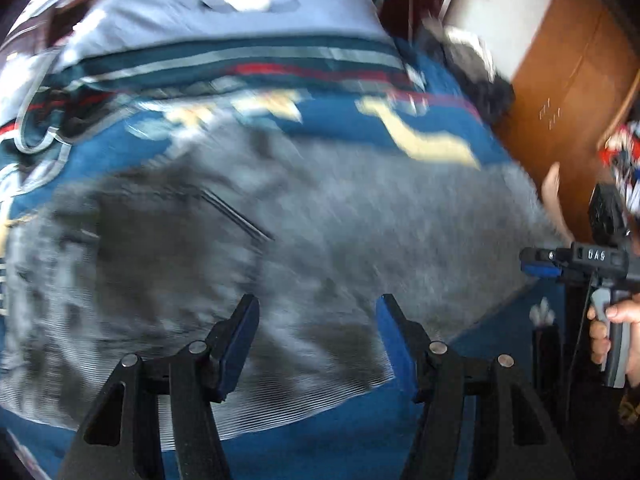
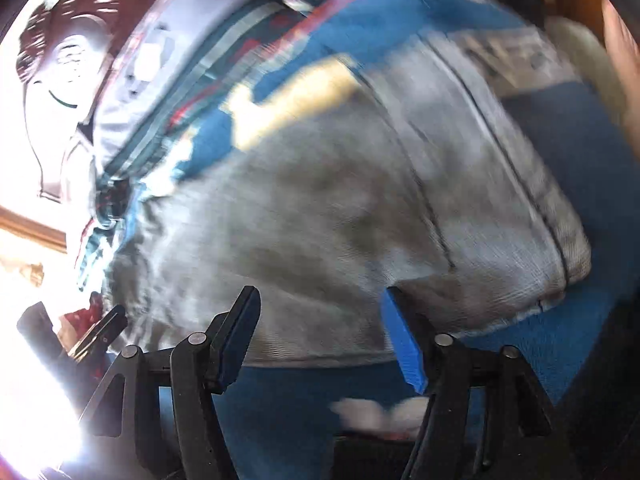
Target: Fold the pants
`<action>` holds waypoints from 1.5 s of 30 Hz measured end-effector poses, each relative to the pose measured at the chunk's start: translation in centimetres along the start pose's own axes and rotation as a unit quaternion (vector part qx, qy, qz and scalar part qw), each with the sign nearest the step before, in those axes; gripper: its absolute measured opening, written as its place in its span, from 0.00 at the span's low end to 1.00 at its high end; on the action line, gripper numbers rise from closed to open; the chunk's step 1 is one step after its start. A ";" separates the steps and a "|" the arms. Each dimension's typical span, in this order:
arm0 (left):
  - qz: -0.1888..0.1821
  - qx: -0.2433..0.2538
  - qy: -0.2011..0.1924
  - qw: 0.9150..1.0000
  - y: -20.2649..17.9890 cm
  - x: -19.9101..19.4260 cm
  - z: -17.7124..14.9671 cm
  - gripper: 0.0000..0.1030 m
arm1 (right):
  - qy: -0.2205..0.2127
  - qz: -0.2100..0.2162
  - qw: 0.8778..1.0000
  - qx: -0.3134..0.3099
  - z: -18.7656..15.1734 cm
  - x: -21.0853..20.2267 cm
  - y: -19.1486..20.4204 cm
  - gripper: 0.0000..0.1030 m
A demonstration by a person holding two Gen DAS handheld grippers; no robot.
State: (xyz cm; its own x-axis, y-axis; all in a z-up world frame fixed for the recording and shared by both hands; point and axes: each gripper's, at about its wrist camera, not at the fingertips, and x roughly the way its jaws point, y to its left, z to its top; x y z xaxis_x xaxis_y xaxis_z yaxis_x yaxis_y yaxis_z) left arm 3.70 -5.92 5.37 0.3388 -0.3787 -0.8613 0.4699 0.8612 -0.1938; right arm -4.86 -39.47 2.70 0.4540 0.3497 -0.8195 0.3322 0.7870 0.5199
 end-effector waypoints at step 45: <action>-0.099 0.314 0.068 0.942 -29.2 10.4 2.6 0.43 | -0.067 0.071 0.989 0.108 6.1 -5.8 -10.3 0.61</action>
State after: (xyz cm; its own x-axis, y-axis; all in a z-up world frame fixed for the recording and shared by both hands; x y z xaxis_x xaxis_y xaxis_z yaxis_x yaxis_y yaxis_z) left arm -4.35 -35.93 3.31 0.1072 -0.4271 -0.8978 0.9167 0.3922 -0.0771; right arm -5.91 -52.74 3.58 0.6102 0.3665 -0.7024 0.4189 0.6033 0.6787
